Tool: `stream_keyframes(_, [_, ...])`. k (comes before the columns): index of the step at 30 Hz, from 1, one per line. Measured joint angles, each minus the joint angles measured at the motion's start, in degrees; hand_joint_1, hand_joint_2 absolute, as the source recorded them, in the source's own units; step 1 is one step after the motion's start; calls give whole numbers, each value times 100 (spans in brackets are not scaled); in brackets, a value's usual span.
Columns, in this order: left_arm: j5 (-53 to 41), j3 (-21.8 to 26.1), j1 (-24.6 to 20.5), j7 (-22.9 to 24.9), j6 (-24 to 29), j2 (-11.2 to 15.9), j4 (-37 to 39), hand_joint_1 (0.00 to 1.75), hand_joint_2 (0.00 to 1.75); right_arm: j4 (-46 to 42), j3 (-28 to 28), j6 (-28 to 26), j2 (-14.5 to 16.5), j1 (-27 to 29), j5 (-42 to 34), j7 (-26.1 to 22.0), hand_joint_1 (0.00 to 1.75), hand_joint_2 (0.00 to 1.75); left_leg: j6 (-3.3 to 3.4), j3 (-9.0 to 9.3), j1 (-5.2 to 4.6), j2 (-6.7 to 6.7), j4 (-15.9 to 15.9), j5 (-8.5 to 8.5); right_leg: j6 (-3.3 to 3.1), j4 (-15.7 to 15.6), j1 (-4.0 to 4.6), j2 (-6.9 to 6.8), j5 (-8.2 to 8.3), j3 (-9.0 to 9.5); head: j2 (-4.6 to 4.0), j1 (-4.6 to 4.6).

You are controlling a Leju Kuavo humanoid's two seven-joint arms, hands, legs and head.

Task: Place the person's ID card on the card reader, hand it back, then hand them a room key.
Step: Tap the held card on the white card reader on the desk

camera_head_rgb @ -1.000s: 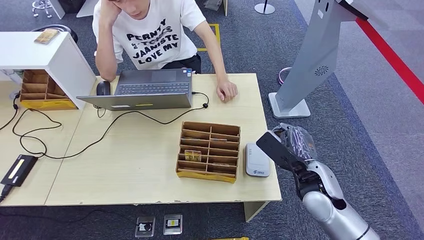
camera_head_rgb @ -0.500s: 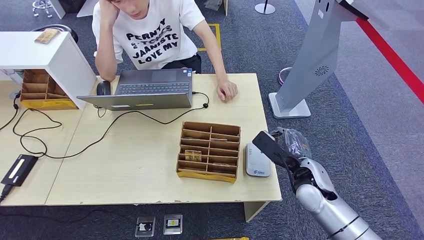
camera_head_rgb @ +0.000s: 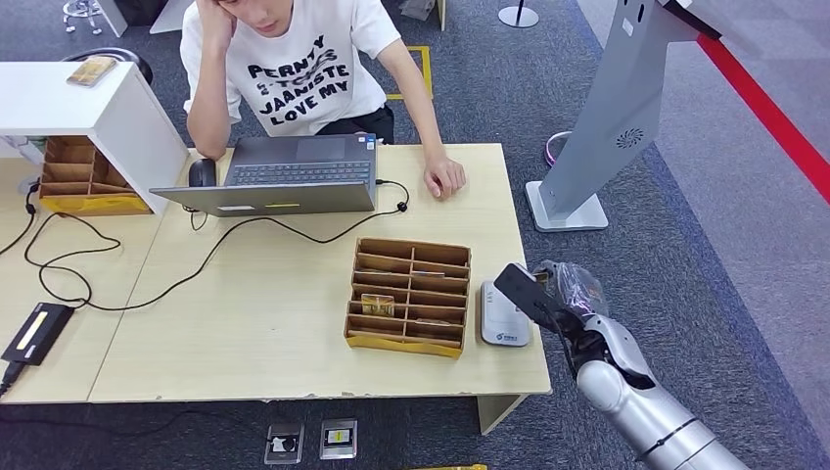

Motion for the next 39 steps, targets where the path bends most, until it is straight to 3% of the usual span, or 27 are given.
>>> stream_keyframes(39, [10,0,0,52,34,26,0,0,175,756,323,277,218,-25,-17,-195,175,175,0,3,0,3,0,0,0,0,0,4,0,1,0,1])
